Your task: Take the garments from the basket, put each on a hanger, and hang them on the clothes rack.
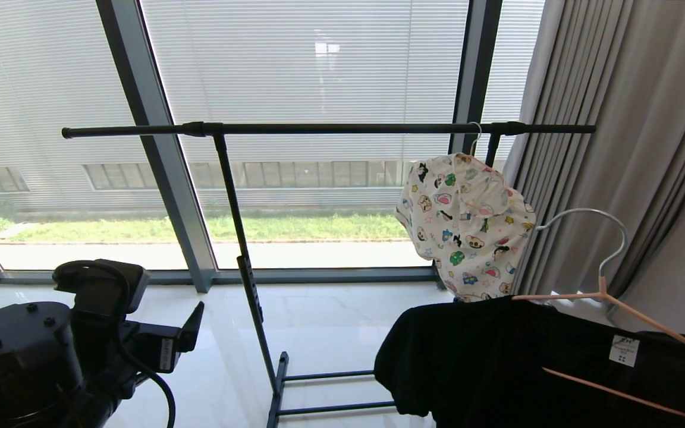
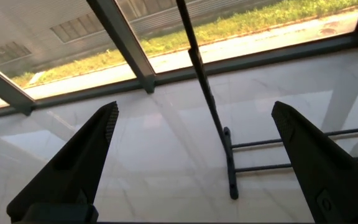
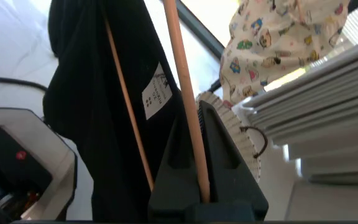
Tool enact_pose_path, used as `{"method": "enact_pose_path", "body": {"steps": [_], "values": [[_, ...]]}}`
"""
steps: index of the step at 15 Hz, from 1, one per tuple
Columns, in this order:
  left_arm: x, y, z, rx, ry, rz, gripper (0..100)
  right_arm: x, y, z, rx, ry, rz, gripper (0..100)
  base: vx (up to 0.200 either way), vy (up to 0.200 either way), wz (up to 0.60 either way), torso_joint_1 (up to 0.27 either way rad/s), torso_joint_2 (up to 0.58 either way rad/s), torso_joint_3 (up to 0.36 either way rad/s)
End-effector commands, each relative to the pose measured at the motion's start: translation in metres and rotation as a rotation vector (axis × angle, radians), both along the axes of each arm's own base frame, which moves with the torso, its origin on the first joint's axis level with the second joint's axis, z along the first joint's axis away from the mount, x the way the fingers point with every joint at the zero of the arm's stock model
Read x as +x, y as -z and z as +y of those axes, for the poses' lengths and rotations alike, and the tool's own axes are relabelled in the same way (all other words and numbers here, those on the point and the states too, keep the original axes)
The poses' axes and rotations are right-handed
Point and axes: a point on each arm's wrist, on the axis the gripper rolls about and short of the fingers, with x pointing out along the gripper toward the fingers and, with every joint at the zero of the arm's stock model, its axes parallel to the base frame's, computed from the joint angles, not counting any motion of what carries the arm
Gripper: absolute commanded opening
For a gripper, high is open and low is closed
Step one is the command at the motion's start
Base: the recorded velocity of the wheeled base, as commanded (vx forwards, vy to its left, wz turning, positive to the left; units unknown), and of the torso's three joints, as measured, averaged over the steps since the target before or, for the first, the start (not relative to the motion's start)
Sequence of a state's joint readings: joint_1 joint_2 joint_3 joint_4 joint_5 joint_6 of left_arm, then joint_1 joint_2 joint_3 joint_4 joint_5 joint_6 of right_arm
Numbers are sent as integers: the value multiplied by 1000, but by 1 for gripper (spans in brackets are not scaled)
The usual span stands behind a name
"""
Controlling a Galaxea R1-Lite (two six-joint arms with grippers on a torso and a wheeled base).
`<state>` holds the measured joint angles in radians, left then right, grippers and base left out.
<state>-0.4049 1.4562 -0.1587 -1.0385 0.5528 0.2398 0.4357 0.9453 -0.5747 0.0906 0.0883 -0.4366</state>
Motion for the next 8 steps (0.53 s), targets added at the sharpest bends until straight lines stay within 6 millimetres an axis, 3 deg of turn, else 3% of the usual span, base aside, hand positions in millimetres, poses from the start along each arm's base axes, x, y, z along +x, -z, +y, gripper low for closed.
{"method": "enact_pose_path", "body": {"steps": [1, 4, 8], "values": [[-2, -6, 7, -10, -34, -30, 100, -6, 0, -4, 19, 64, 15, 0, 0, 0, 0, 0, 0, 0], [-2, -7, 10, -12, -54, -36, 100, -7, 7, -8, -11, 225, 72, 0, 0, 0, 0, 0, 0, 0], [-2, -7, 11, -8, -78, -40, 100, -8, 12, -9, -32, 250, 113, 0, 0, 0, 0, 0, 0, 0]]}}
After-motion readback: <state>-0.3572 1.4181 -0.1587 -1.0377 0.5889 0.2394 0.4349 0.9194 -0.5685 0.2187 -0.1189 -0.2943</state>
